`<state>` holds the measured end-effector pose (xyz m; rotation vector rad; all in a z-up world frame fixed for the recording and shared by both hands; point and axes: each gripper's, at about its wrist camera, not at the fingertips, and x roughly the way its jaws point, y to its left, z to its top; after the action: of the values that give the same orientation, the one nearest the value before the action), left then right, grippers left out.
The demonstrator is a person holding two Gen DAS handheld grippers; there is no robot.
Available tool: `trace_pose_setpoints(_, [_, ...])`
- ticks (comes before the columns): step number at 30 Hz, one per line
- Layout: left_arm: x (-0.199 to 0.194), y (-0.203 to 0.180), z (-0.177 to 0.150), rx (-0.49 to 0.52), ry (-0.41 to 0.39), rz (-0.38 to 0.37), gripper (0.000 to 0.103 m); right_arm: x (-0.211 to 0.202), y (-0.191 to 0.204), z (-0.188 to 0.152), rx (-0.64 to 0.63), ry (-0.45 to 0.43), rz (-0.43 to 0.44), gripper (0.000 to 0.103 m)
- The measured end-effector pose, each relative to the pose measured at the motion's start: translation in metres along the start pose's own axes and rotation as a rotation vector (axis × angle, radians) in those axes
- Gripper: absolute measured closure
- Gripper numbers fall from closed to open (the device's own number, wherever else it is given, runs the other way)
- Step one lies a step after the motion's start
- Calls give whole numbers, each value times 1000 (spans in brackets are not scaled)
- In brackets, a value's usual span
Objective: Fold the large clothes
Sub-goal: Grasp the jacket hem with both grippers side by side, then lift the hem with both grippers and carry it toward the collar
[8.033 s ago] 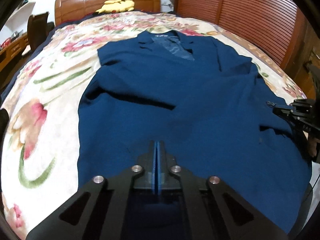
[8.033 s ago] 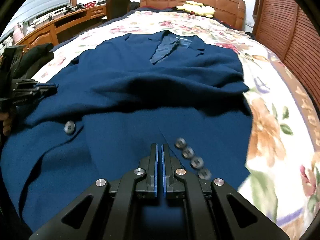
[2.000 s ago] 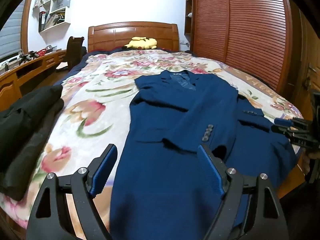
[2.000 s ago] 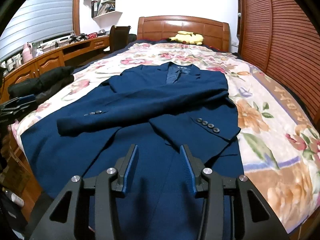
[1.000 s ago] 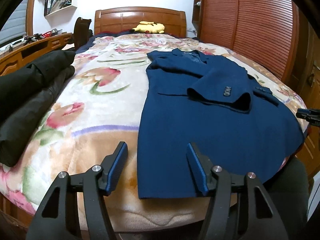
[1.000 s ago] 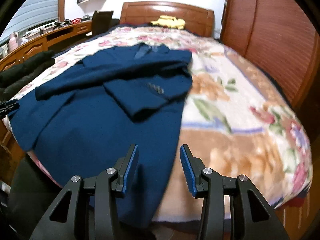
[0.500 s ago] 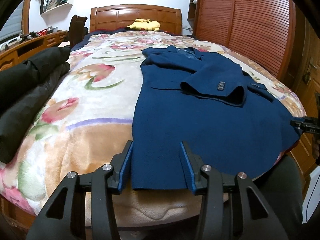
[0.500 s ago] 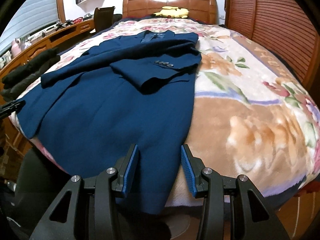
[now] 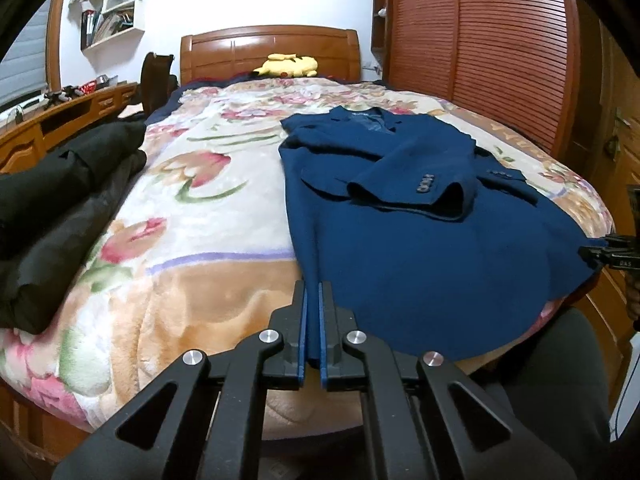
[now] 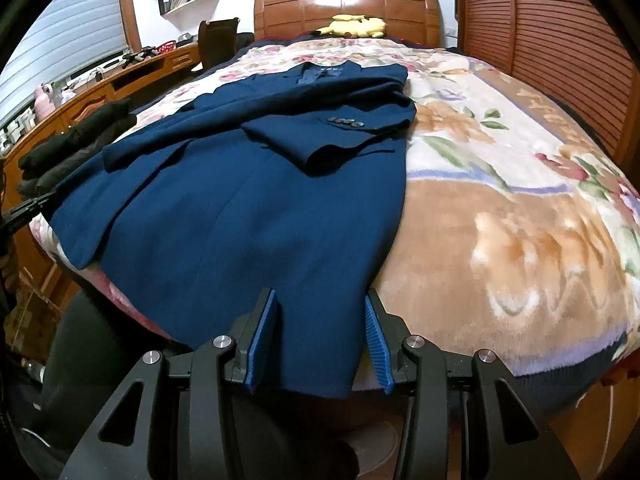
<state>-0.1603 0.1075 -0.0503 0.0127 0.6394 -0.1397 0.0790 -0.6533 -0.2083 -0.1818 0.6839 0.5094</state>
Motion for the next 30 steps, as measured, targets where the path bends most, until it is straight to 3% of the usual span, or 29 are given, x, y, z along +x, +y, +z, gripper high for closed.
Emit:
trace_pose_setpoints(6, [14, 0, -3, 41, 34, 1, 98, 0, 4, 0, -5, -8, 2, 64])
trace_pose_setpoints(8, [15, -1, -4, 45, 44, -4, 98, 0, 9, 1, -32, -16, -24, 74])
trace_pose_setpoints(10, [11, 0, -3, 32, 38, -14, 98, -3, 13, 3, -53, -37, -38, 92])
trace_pose_setpoints(12, [2, -5, -1, 47, 14, 6, 99, -10, 12, 7, -50, -70, -32, 97])
trace_pose_setpoints(14, [-8, -11, 3, 69, -19, 48, 99, -20, 13, 12, -47, -115, -34, 98])
trace_pose_setpoints(21, [-52, -27, 19, 76, -126, -11, 99, -60, 10, 26, -38, -241, -79, 100])
trace_pose_setpoints(30, [-97, -56, 66, 104, -253, -107, 99, -97, 18, 28, -43, -335, -13, 100])
